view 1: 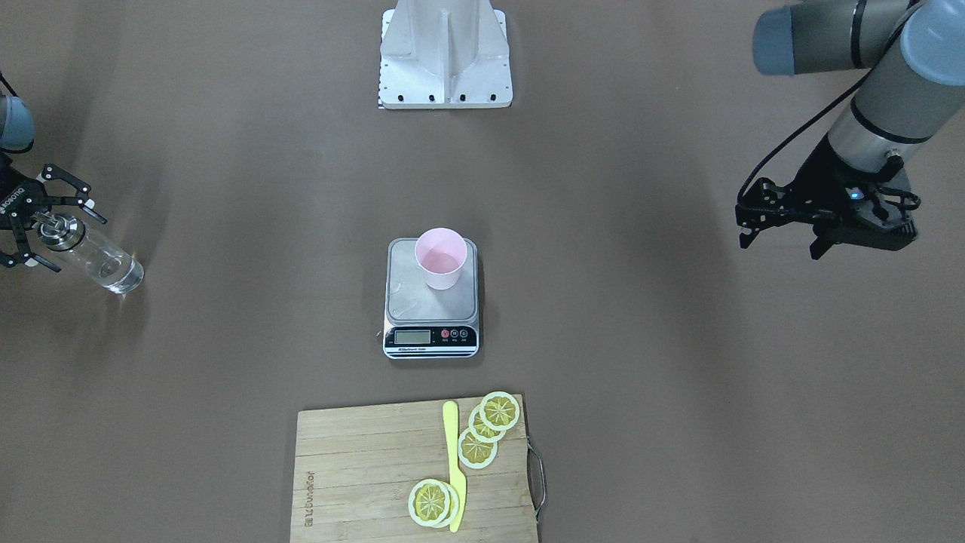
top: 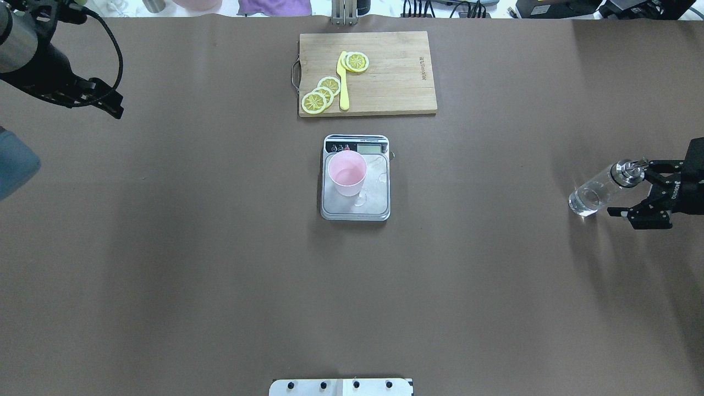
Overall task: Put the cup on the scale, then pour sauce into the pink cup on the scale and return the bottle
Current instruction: 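Close the right gripper around the sauce bottle's metal lid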
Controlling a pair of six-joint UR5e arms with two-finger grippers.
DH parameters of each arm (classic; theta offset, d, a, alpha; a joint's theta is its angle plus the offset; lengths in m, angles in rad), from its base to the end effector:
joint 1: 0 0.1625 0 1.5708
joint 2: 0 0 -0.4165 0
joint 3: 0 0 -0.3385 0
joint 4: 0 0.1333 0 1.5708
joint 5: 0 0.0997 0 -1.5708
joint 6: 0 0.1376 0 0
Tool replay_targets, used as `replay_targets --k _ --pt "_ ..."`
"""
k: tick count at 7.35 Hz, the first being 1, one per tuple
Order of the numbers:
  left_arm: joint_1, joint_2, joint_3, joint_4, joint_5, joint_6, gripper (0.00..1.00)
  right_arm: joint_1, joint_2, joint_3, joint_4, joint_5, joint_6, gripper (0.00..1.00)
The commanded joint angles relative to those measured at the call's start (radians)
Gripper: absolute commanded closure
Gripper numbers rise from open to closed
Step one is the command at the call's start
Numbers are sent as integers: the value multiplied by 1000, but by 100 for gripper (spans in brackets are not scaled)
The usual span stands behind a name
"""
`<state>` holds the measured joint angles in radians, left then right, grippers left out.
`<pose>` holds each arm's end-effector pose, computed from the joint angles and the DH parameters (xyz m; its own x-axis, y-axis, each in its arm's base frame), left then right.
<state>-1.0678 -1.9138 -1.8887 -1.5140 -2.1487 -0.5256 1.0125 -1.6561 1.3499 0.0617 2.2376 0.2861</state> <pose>0.2165 -0.5141 0.3852 0.7045 0.2227 -0.6739 -0.0500 0.9627 0.2658 -0.1797 -0.3786 0.6090 0.3706 -0.8297 0.4174 0.0247 0.4581 0.8886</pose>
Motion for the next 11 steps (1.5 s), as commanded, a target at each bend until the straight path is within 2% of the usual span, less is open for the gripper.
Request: replay_targets --k 1,11 --pt "0 -1 -3 0 1 -2 5 0 19 -18 26 -9 37 0" --pt "0 -1 -1 -2 1 -5 5 -20 52 -46 40 -15 48 0"
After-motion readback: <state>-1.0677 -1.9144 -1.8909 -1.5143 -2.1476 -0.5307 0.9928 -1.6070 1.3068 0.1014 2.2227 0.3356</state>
